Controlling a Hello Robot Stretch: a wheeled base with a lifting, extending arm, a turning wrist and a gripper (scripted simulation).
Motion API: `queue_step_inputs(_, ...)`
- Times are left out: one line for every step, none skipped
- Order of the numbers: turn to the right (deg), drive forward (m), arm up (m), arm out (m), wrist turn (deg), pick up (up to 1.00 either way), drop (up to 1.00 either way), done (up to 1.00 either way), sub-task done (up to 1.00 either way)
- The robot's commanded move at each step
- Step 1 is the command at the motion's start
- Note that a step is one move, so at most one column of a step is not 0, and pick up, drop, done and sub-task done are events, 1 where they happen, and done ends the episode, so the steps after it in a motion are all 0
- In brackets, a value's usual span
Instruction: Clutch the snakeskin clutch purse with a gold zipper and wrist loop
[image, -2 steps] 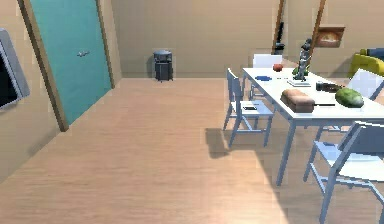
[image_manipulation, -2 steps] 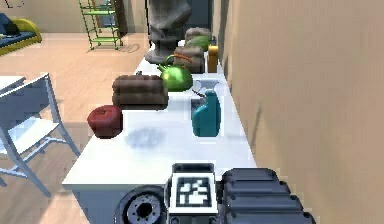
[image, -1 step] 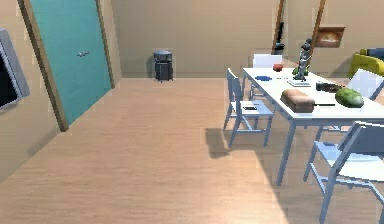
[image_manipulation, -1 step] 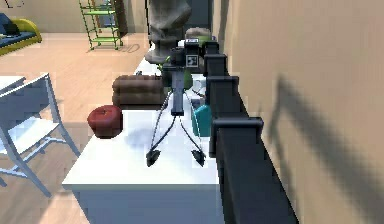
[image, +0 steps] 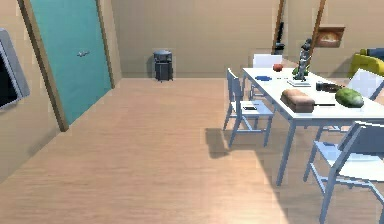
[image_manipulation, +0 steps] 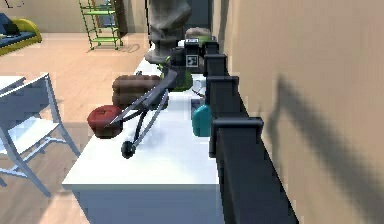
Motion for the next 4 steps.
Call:
queue_step_inputs(0.0,0.00,0.00,0.00,45.0,0.00,0.00,0.00,0.00)
queue_step_inputs(0.0,0.00,0.00,0.00,45.0,0.00,0.00,0.00,0.00)
queue_step_inputs(0.0,0.00,0.00,0.00,45.0,0.00,0.00,0.00,0.00)
queue_step_inputs(0.0,0.00,0.00,0.00,9.0,0.00,0.00,0.00,0.00)
